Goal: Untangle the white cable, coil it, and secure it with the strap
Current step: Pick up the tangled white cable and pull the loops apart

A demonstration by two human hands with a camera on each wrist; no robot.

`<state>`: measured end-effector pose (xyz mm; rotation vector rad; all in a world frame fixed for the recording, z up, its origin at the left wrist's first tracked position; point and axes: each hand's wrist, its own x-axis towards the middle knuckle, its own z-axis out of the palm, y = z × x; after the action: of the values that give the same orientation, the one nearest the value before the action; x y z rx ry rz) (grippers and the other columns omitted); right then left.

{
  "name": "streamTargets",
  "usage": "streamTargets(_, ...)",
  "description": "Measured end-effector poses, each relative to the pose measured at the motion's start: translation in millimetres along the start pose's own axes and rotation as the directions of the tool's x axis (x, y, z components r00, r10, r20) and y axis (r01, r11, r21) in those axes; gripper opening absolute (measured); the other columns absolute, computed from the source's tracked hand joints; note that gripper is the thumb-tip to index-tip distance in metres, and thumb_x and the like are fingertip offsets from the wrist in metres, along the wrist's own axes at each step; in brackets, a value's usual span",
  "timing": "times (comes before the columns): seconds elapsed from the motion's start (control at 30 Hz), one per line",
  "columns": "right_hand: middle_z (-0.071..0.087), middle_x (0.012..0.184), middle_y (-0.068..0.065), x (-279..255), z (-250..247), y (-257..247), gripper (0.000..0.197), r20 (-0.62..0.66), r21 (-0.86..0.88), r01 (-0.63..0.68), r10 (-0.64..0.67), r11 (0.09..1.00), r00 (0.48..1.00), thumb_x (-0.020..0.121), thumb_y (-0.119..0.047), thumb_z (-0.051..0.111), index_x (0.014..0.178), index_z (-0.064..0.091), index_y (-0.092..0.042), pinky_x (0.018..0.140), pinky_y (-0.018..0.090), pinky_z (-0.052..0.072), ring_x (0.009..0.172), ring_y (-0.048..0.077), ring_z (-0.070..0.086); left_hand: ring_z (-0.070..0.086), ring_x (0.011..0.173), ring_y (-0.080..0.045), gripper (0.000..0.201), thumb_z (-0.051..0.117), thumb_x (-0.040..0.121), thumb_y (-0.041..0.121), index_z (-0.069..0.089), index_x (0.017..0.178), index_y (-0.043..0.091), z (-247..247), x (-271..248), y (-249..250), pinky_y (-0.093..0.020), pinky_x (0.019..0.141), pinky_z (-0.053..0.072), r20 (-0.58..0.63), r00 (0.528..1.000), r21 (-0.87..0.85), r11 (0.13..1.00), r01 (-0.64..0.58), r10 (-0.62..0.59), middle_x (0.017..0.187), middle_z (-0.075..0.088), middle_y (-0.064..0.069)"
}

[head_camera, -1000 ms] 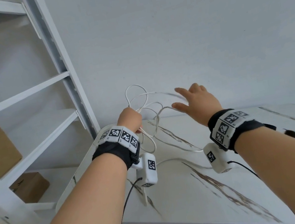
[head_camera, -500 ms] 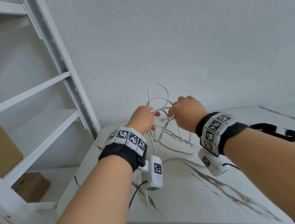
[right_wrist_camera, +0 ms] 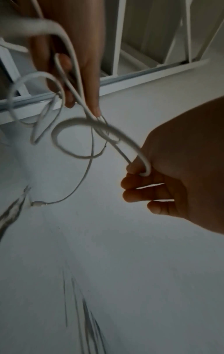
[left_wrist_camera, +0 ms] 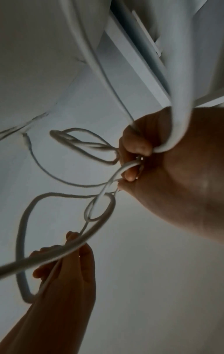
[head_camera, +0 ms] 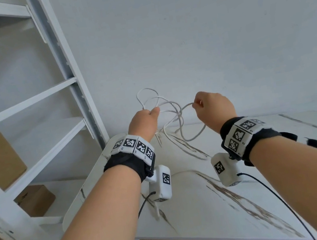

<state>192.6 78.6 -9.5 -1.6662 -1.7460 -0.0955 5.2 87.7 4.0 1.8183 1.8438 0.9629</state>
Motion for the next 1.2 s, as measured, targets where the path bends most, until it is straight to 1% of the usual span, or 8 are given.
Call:
streamTargets(0.13, 0.070, 0.095, 0.008, 3, -1, 1, 0.032, -0.016, -0.009, -0.055, 0.054, 0.998, 0.998, 0.093, -0.013, 0.044, 0.113, 0.066, -0.024, 0.066, 0.031, 0.045, 0.087, 0.033, 0.063, 0.052, 0.059, -0.025, 0.052, 0.048, 0.096, 0.043, 0.037, 0.056, 0.012, -3, 0, 4, -0.030, 0.058, 0.035, -0.080, 0.997, -0.175, 0.985, -0.010, -0.004, 0.056, 0.051, -0.007)
streamTargets(0.27, 0.069, 0.100, 0.009, 8, -5, 12, 0.034, -0.003, -0.020, -0.186, 0.186, 0.982, 0.983, 0.089, -0.009, 0.044, 0.111, 0.067, -0.024, 0.068, 0.032, 0.044, 0.087, 0.034, 0.062, 0.055, 0.054, -0.019, 0.044, 0.065, 0.085, 0.039, 0.045, 0.058, 0.012, -11, 2, 3, -0.023, 0.045, 0.033, -0.090, 0.989, -0.450, 0.891, 0.063, -0.116, 0.037, 0.055, 0.001)
streamTargets(0.37, 0.068, 0.105, 0.009, 9, -9, 24, 0.040, 0.037, -0.078, -0.244, 0.248, 0.967, 0.968, 0.087, -0.006, 0.043, 0.112, 0.067, -0.024, 0.076, 0.034, 0.047, 0.093, 0.032, 0.061, 0.054, 0.036, -0.011, 0.035, 0.064, 0.088, 0.029, 0.056, 0.062, 0.007, -14, 2, -7, -0.016, 0.036, 0.038, -0.104, 0.982, -0.516, 0.852, 0.082, -0.157, 0.051, 0.058, -0.006)
streamTargets(0.5, 0.063, 0.112, 0.008, 9, -8, 26, 0.036, 0.087, -0.156, -0.207, 0.222, 0.966, 0.971, 0.088, -0.004, 0.047, 0.106, 0.073, -0.021, 0.082, 0.036, 0.051, 0.102, 0.031, 0.058, 0.057, 0.049, -0.019, 0.031, 0.051, 0.098, 0.024, 0.057, 0.074, 0.005, -7, 5, -16, -0.024, 0.046, 0.049, 0.028, 0.986, -0.556, 0.817, 0.154, -0.167, 0.063, 0.059, -0.010)
streamTargets(0.7, 0.071, 0.093, 0.007, 6, 6, 7, 0.038, 0.222, 0.181, -0.228, 0.186, 0.957, 0.957, 0.083, -0.008, 0.048, 0.114, 0.065, -0.021, 0.069, 0.031, 0.053, 0.082, 0.027, 0.066, 0.057, 0.054, -0.024, 0.032, 0.041, 0.101, 0.022, 0.050, 0.074, 0.007, 5, 6, -8, -0.036, 0.070, 0.050, 0.123, 0.982, -0.583, 0.790, 0.191, -0.146, 0.036, 0.056, 0.001)
streamTargets(0.83, 0.071, 0.093, 0.007, 1, 9, 4, 0.059, 0.261, 0.322, -0.200, 0.116, 0.926, 0.958, 0.085, -0.008, 0.051, 0.137, 0.048, -0.036, 0.065, 0.026, 0.051, 0.081, 0.019, 0.065, 0.056, 0.051, -0.020, 0.033, 0.042, 0.102, 0.021, 0.048, 0.073, 0.007, 2, 3, -4, -0.028, 0.055, 0.052, 0.156, 0.983, -0.621, 0.764, 0.173, -0.095, 0.041, 0.056, -0.001)
streamTargets(1.07, 0.066, 0.089, -0.001, 6, 15, -1, 0.011, 0.243, 0.322, -0.213, 0.137, 0.922, 0.960, 0.086, -0.019, 0.062, 0.097, 0.061, -0.016, 0.066, 0.026, 0.041, 0.083, 0.018, 0.060, 0.055, 0.056, -0.026, 0.033, 0.045, 0.100, 0.027, 0.047, 0.072, 0.009, 2, -3, 2, -0.037, 0.071, 0.047, 0.205, 0.978, -0.596, 0.788, 0.151, -0.033, 0.042, 0.057, 0.001)
streamTargets(1.2, 0.065, 0.076, 0.003, 8, 9, 1, 0.025, 0.200, 0.184, -0.162, 0.125, 0.969, 0.972, 0.081, -0.034, 0.071, 0.082, 0.061, -0.012, 0.056, 0.026, 0.040, 0.069, 0.020, 0.057, 0.056, 0.047, -0.020, 0.035, 0.044, 0.098, 0.035, 0.047, 0.072, 0.012, 0, -3, 2, -0.023, 0.058, 0.046, 0.092, 0.993, -0.487, 0.866, 0.115, -0.080, 0.058, 0.061, -0.008)
